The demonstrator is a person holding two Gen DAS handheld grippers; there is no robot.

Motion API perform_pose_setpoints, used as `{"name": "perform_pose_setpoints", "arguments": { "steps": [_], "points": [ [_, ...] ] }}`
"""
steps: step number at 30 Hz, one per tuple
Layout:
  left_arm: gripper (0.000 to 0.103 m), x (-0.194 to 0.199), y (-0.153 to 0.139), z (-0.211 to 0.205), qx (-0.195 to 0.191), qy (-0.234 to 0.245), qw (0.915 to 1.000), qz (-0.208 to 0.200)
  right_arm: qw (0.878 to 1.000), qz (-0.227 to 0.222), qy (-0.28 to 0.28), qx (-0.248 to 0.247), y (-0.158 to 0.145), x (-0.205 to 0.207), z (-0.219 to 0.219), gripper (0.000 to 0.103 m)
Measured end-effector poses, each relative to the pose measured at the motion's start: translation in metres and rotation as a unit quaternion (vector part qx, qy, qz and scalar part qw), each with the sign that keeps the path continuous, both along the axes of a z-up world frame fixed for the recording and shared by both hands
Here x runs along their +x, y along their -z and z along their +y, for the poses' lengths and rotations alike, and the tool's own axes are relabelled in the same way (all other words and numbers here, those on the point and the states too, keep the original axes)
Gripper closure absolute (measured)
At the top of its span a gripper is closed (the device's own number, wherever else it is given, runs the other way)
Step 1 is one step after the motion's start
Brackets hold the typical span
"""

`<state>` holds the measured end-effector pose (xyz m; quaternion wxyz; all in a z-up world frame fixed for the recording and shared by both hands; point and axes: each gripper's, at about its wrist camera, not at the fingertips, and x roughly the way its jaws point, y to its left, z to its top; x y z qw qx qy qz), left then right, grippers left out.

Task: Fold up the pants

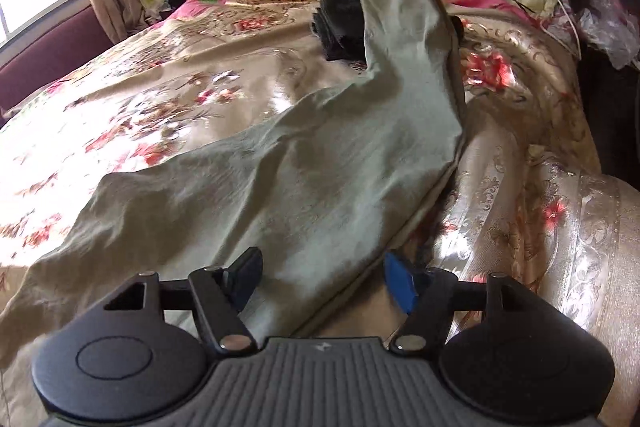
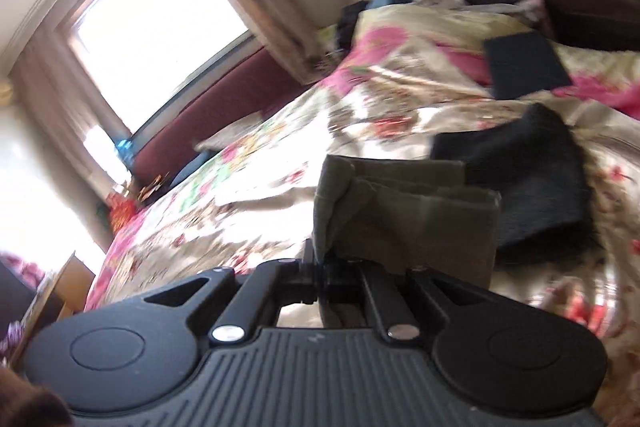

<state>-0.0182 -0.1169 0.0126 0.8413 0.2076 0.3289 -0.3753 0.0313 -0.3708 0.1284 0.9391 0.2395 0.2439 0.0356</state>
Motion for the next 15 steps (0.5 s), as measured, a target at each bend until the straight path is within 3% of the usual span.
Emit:
{"name": "perform_pose_setpoints", "arguments": {
  "steps": [2,5,8,11,15],
  "points": [
    [0.024,0.0,-0.004,0.023,-0.013,-0.027,0.9995,0.002,0.996,0.002,-0.074,-0.048,-0.002,0.022,0.06,0.099],
    [0.024,0.0,-0.007,0.06,-0.023,-0.076,0.9969,0.003,0.979,0.007,-0.181,-0.09,0.01,0.053,0.154,0.099],
    [0.024,-0.002,-0.007,0.102,-0.032,-0.132,0.9907,0.009,0.954,0.013,-0.271,-0.125,0.033,0.073,0.246,0.099],
    [0.023,-0.006,-0.007,0.134,-0.043,-0.174,0.9839,0.009,0.923,0.047,-0.349,-0.157,0.066,0.077,0.318,0.099],
    [0.022,-0.006,-0.015,0.162,-0.086,-0.207,0.9744,0.012,0.896,0.075,-0.395,-0.19,0.094,0.064,0.374,0.099]
  ]
}}
